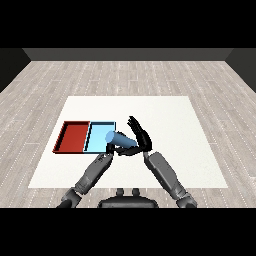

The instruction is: Pick the blue can and put it in the blue box

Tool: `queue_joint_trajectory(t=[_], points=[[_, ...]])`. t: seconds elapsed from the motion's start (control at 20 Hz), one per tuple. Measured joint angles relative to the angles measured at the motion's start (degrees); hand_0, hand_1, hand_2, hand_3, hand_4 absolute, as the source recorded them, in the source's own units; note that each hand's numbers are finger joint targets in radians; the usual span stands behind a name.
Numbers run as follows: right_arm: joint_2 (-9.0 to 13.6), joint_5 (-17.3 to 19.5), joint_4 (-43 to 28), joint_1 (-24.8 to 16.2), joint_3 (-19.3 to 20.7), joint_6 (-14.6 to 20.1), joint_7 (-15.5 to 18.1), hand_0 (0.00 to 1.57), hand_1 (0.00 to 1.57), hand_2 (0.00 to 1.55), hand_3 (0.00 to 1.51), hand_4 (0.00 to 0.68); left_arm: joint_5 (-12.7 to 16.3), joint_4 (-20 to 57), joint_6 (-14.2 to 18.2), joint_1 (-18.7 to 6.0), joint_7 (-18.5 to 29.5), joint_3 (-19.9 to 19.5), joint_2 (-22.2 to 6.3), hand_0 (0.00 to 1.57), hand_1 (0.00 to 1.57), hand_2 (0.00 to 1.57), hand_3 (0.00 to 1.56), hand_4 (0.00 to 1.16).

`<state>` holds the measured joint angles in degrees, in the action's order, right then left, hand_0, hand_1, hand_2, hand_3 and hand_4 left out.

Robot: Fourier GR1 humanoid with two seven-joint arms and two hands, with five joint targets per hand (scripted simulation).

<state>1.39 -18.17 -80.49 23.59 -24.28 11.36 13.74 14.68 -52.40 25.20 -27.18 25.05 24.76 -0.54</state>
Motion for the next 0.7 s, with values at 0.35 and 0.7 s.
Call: queue_joint_trajectory(t=[0.35,0.7], points=[[3.3,-0.2,-11.2,-7.6,4.1,-1.3,-1.8,0.0,0.0,0.0,0.0,0.0,-2.2,1.1,-0.1,0.3,0.3,-1.8,-0.3,1.57,1.57,1.57,1.49,1.13],[8.0,-4.7,-18.6,-14.7,12.5,-4.9,-0.2,0.0,0.0,0.0,0.0,0.0,-3.8,1.9,-1.0,-0.7,-2.6,-5.2,-3.7,1.57,1.57,1.57,1.5,1.13]])
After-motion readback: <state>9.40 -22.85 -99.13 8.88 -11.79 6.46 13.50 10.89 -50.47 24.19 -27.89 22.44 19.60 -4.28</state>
